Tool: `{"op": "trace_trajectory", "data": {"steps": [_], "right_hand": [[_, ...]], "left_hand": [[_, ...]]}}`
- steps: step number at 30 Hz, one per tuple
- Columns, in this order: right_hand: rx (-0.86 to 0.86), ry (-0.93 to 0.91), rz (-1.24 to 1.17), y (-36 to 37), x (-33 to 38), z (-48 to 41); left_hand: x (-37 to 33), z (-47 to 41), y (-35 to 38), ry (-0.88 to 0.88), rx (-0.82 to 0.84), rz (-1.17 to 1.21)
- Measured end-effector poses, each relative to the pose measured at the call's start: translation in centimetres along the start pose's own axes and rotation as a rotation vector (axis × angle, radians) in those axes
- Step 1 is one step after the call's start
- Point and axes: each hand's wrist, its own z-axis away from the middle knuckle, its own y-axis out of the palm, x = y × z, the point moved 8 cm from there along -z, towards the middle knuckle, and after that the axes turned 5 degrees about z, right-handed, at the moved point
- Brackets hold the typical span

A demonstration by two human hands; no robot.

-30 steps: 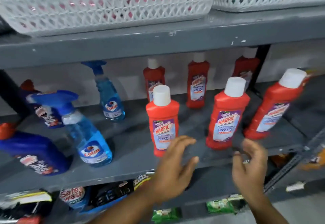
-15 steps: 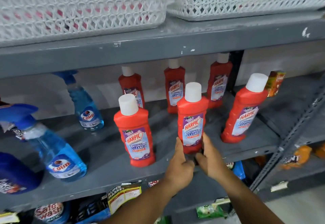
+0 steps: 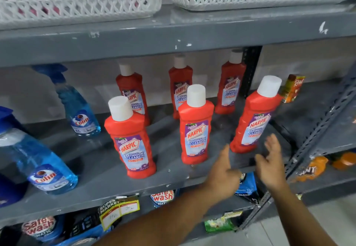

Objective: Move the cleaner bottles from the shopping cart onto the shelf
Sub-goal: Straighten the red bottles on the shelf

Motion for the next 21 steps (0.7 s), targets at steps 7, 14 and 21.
{"op": "trace_trajectory", "data": {"steps": [7,14,21], "right_hand": [[0.322,-0.054,0.059,2.2,-1.0,-2.3],[0.007,-0.138,0.154,-0.4,0.8,0.2],[0.317,-0.514,0.082,11.4,9.4,13.9]], "left_hand": [[1.0,-5.0,3.4,-0.112,-0.029,-0.090],[-0.2,-3.5,2.2,-0.016,-0.014,-0.102],[5.1,15.2,-15.7,0.197,-0.636,-0.144]]}}
